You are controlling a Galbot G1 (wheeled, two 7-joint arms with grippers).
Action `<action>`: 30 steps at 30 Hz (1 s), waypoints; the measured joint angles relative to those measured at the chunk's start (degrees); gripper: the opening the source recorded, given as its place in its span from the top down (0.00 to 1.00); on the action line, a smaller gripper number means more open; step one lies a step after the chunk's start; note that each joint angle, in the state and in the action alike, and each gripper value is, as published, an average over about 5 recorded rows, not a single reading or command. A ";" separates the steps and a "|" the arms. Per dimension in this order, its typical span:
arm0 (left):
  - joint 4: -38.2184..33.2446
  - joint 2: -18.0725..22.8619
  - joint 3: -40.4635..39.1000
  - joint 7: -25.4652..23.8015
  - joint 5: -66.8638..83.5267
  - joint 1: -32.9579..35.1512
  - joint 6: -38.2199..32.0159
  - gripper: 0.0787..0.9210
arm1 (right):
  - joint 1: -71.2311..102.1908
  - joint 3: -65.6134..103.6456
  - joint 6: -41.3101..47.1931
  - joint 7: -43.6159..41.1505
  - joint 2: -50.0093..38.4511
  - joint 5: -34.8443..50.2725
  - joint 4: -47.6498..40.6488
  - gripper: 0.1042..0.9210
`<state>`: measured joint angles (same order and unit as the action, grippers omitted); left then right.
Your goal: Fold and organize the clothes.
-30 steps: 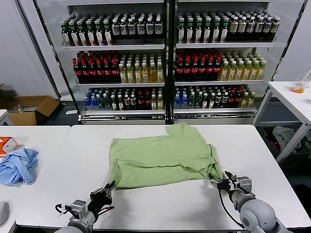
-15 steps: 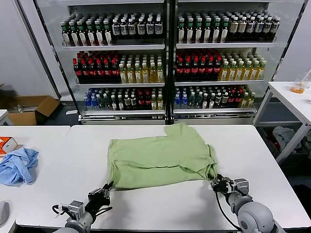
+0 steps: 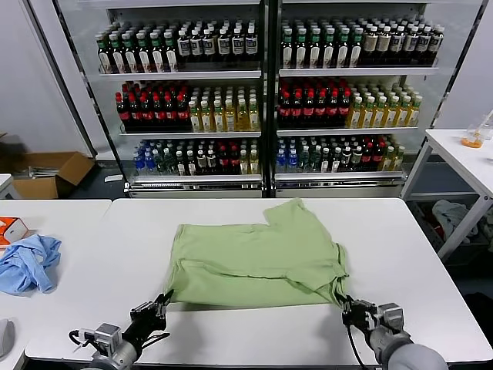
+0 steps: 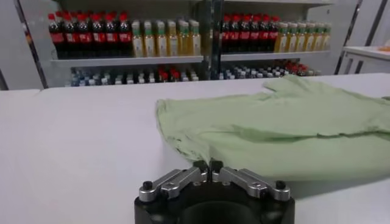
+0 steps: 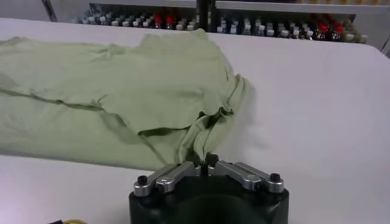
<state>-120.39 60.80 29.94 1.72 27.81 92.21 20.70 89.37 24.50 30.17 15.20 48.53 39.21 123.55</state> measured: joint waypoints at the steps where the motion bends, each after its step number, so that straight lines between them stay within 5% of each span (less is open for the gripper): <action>1: -0.42 0.09 0.36 0.00 0.12 0.56 0.03 0.96 | 1.24 0.47 -0.18 0.01 0.05 -0.56 0.78 0.96; 9: -3.70 0.92 3.09 -0.07 0.44 5.45 0.31 0.96 | 10.09 3.27 -0.45 0.50 0.70 -5.47 6.19 0.95; 15: -5.83 1.72 4.49 0.16 -0.64 8.86 1.22 0.93 | 13.29 4.99 -0.61 0.47 0.50 -9.40 8.60 0.77; 30: -9.21 -1.24 8.54 1.77 -2.99 10.09 2.20 0.43 | 2.54 3.54 -0.88 1.06 -1.97 -9.69 8.00 0.23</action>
<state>-129.60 59.56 38.48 3.49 24.82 102.31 22.90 91.91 28.04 29.29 16.26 46.56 29.52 131.55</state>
